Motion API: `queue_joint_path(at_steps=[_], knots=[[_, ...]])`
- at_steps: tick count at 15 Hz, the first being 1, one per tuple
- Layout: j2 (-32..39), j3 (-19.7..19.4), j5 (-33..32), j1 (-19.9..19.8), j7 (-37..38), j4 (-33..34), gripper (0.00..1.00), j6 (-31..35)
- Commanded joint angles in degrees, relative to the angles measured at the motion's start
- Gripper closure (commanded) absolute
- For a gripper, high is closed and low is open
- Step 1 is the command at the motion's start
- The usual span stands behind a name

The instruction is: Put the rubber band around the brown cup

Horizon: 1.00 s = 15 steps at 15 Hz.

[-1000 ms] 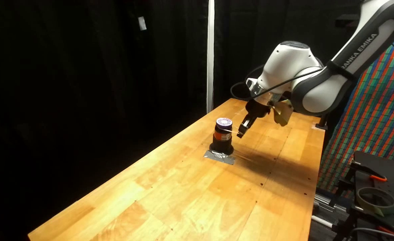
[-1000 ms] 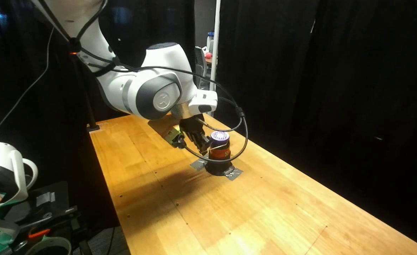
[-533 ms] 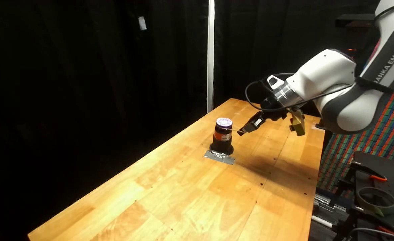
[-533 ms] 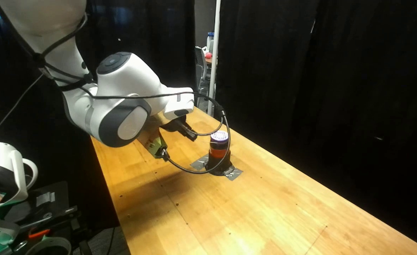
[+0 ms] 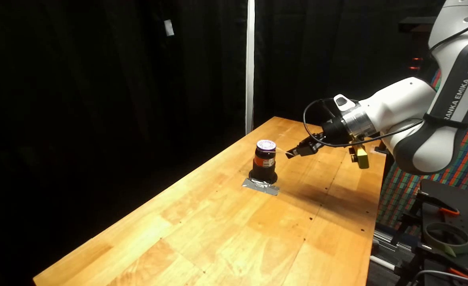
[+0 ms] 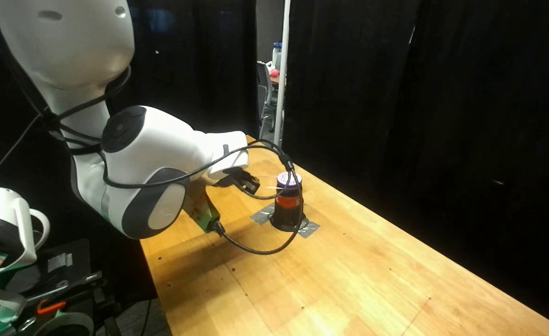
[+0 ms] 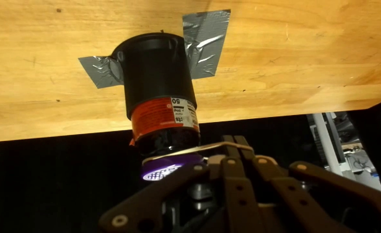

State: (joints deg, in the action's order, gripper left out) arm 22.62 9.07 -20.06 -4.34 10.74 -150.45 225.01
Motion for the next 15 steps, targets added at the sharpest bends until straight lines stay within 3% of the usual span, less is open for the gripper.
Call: queue_joint_path(at_steps=[1,7,12,15], knots=[[2.48,-0.47,-1.05,-0.11,-2.02,0.16,0.94,5.22],[6.52,-1.1,1.57,0.85,-3.53,2.68,0.95,15.13],[9.78,-2.98,2.95,2.51,-8.7,4.59,0.95,17.94],[9.81,-3.38,3.33,2.88,-9.18,4.52,0.94,16.32]])
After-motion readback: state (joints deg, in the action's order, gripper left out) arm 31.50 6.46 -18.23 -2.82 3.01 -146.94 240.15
